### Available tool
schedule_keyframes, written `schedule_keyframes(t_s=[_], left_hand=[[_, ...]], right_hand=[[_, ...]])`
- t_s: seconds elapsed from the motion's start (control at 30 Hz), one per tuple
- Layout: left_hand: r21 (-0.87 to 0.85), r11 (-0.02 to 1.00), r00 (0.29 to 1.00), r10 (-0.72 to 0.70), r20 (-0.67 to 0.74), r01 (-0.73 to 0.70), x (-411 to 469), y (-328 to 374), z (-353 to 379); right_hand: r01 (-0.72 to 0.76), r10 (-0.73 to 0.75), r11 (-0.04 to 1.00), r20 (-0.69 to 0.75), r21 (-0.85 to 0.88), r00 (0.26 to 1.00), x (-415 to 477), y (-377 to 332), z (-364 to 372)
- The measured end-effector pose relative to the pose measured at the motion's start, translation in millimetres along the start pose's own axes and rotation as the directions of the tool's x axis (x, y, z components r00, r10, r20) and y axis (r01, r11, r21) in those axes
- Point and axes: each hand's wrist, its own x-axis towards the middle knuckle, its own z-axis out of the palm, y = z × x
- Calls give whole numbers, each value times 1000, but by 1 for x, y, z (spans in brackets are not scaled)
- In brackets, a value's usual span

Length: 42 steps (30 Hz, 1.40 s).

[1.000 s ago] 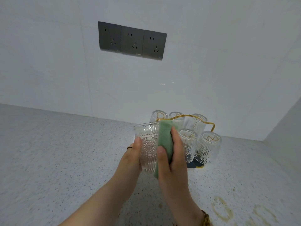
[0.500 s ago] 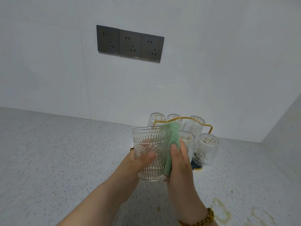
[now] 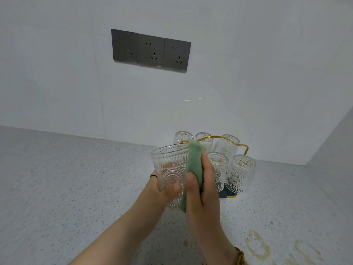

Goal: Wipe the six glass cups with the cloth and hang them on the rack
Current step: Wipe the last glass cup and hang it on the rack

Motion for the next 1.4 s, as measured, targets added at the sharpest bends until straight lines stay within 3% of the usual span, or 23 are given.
schedule_keyframes(t_s=[0.13, 0.2, 0.3, 0.47, 0.53, 0.6, 0.67, 0.73, 0.83, 1.0, 1.17, 1.23, 1.3, 1.4], left_hand=[[25, 999, 998, -22, 67, 20, 2, -1, -3], [34, 999, 999, -25, 31, 24, -1, 4, -3], [142, 990, 1000, -10, -27, 13, -2, 8, -4], [420, 906, 999, 30, 38, -43, -3, 6, -18], [499, 865, 998, 36, 54, -58, -5, 9, -23], [580, 811, 996, 38, 78, -76, -5, 15, -25], [615, 784, 995, 33, 95, -85, -4, 18, -28], [608, 788, 993, 37, 108, -95, -2, 21, -30], [605, 788, 991, 48, 128, -117, -5, 22, -33], [642, 747, 976, 48, 211, -175, -6, 22, -32], [619, 767, 977, 48, 206, -168, -8, 25, -35], [617, 770, 978, 42, 206, -163, -9, 27, -39], [654, 736, 974, 33, 223, -175, -8, 28, -39], [722, 655, 957, 4, 290, -221, -8, 31, -35]], right_hand=[[-189, 182, 968, 61, 162, 981, 4, -2, -13], [-318, 304, 926, 99, 204, 948, 6, -6, -18], [-381, 365, 889, 112, 252, 924, 7, -7, -19], [-276, 278, 949, 6, 152, 960, 12, -16, -34], [-176, 174, 984, 73, 27, 982, 16, -24, -41], [16, 49, 968, 251, -252, 967, 21, -30, -44], [231, -37, 874, 416, -428, 909, 28, -37, -44], [370, -53, 785, 541, -497, 839, 33, -44, -45], [466, 30, 703, 677, -537, 735, 35, -53, -45], [377, 266, 723, 737, -579, 621, 40, -58, -39], [229, 239, 841, 717, -490, 655, 47, -69, -56], [223, 268, 857, 773, -464, 576, 49, -75, -65], [274, 337, 829, 826, -488, 451, 43, -76, -61], [304, 375, 812, 845, -497, 381, 34, -66, -46]])
